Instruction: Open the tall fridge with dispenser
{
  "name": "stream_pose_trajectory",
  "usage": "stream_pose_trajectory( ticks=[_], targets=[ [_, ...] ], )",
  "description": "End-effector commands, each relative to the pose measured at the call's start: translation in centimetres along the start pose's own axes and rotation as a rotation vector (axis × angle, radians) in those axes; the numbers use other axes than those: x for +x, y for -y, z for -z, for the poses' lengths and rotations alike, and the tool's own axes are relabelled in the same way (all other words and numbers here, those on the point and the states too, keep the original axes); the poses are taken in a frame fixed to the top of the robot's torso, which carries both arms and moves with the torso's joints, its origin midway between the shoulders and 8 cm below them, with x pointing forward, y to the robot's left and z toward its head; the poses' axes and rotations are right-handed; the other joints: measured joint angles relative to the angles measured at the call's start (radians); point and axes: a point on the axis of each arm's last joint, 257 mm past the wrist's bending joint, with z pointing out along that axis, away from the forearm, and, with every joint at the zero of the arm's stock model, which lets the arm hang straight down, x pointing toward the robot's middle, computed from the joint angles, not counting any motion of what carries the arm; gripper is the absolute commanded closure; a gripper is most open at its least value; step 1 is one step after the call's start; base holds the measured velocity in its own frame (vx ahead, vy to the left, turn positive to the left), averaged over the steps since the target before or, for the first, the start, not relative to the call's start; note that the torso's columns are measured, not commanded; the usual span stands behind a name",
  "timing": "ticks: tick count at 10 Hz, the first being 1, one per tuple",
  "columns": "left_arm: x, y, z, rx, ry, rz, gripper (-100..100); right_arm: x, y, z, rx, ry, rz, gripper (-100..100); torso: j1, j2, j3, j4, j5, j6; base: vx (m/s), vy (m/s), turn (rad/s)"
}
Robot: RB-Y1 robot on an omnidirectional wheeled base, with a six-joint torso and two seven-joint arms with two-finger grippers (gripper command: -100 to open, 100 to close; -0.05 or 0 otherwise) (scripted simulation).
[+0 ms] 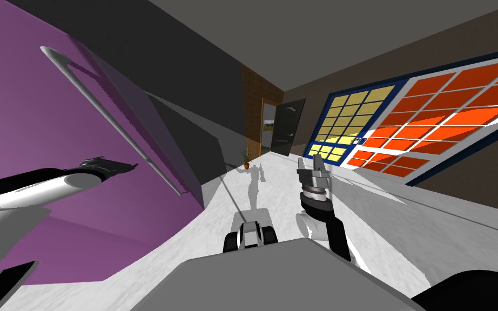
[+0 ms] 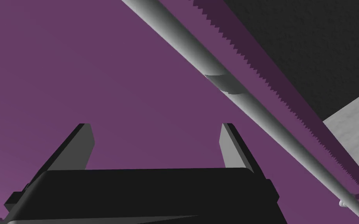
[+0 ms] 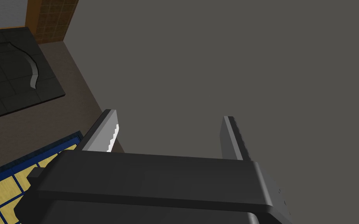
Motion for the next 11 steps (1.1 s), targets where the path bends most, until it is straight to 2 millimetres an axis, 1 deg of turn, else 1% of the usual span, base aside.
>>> stream_pose_trajectory(
  ticks=[1, 2, 4, 5, 6, 7, 8, 9, 10, 11],
  targets=[
    [-0.6, -0.7, -0.2, -0.008, 0.011, 0.046, -100, 0.0, 0.0, 0.0, 0.0, 0.0, 0.0, 0, 0.0, -0.003, -0.002, -0.001, 0.0, 0.0, 0.234, 0.047, -0.082],
    [-0.7, -0.8, -0.2, -0.01, 0.013, 0.056, -100, 0.0, 0.0, 0.0, 0.0, 0.0, 0.0, 0, 0.002, -0.002, -0.001, -0.001, 0.0, 0.0, 0.198, 0.042, -0.059],
    [-0.6, -0.3, -0.1, -0.007, 0.013, 0.053, -100, 0.0, 0.0, 0.0, 0.0, 0.0, 0.0, 0, 0.0, 0.006, 0.004, 0.002, 0.0, -0.001, 0.103, 0.036, -0.017],
    [-0.6, -0.5, -0.1, -0.008, 0.012, 0.051, -100, 0.0, 0.0, 0.0, 0.0, 0.0, 0.0, 0, 0.002, 0.003, 0.003, 0.002, 0.0, 0.0, 0.07, 0.037, -0.009],
    [-0.6, -0.5, -0.1, -0.008, 0.012, 0.052, 100, 0.0, 0.0, 0.0, 0.0, 0.0, 0.0, 0, 0.001, 0.003, 0.002, 0.001, 0.0, 0.0, 0.012, 0.011, 0.021],
    [0.7, -1.2, -0.2, -0.024, -0.012, 0.051, 100, 0.0, 0.0, 0.0, 0.0, 0.0, 0.0, 0, -0.001, 0.002, 0.002, 0.0, 0.001, 0.002, -0.131, 0.049, -0.045],
    [1.9, -2.1, -0.2, -0.044, -0.034, 0.049, 100, 0.0, 0.0, 0.0, 0.0, 0.0, 0.0, 0, -0.002, 0.005, 0.002, -0.002, -0.001, 0.004, -0.327, 0.062, -0.066],
    [1.6, -2.0, -0.3, -0.037, -0.023, 0.04, 100, 0.0, 0.0, 0.0, 0.0, 0.0, -0.001, 0, -0.005, 0.008, 0.004, -0.002, -0.003, 0.003, -0.296, 0.068, -0.09],
    [1.7, -2.0, -0.2, -0.04, -0.026, 0.054, 100, 0.0, 0.0, 0.0, 0.0, 0.0, -0.001, 0, -0.002, 0.002, 0.001, -0.001, -0.003, -0.002, -0.154, 0.042, -0.053],
    [1.9, -2.1, -0.2, -0.044, -0.034, 0.057, 100, 0.0, 0.0, 0.0, 0.0, 0.0, 0.0, 0, 0.002, -0.006, -0.004, 0.0, -0.003, -0.006, -0.043, 0.004, 0.01]
  ],
)
